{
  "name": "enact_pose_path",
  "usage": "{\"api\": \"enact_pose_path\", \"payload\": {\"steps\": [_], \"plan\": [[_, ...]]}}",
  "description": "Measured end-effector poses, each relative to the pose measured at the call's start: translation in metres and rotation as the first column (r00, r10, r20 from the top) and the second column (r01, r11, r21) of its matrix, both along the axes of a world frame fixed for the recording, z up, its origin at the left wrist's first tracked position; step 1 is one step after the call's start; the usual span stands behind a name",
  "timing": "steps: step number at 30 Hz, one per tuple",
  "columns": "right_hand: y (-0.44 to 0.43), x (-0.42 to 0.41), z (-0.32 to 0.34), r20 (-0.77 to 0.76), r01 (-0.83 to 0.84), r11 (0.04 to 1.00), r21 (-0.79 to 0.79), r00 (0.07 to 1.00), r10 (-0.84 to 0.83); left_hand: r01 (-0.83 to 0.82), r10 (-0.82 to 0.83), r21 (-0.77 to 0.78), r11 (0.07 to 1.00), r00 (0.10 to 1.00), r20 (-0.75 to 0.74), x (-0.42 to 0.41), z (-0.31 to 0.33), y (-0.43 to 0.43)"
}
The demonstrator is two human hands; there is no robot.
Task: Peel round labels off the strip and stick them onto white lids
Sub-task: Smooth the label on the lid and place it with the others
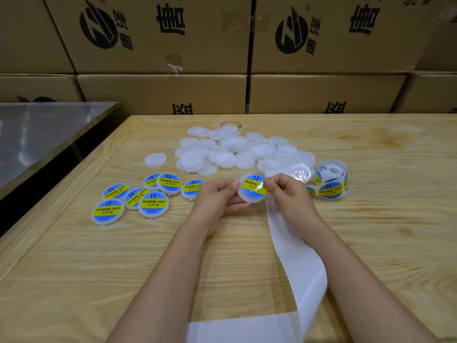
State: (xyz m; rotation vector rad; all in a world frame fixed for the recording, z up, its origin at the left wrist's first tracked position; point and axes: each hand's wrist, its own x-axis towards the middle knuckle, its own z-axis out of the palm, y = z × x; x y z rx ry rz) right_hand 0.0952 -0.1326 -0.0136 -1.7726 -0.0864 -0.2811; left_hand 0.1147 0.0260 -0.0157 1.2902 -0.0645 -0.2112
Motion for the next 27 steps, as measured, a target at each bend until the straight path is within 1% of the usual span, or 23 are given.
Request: {"api": "enact_pose_path", "payload": {"steps": [3, 11, 16, 22, 27], "plan": [[-0.0009, -0.0012, 0.0020, 0.006, -0.017, 0.998, -0.052, 1.000, 0.017, -0.009, 0.008, 0.015, 1.000, 1.000, 0.016, -0.0009, 0.0003, 0.0002], [0.0001, -0.0029, 0.0027, -0.006, -0.042, 0.996, -0.073, 0.999, 0.041, -0.014, 0.013, 0.046, 0.999, 0.999, 0.030, -0.0020, 0.0006, -0.0008], [-0.0011, -0.0011, 0.0025, 0.000, -0.039, 0.988, -0.147, 0.999, 0.040, -0.027, 0.025, 0.068, 0.997, 1.000, 0.018, -0.0033, 0.0019, -0.0013], [-0.0021, -0.0001, -0.0011, 0.004, -0.017, 0.978, -0.209, 1.000, 0.018, -0.030, 0.029, 0.092, 0.995, 1.000, 0.009, -0.0036, 0.0023, -0.0018], [-0.0023, 0.0017, -0.0037, 0.060, 0.040, 0.946, -0.323, 0.998, -0.022, -0.031, 0.028, 0.122, 0.992, 0.999, 0.019, -0.0032, 0.0012, -0.0024]]}}
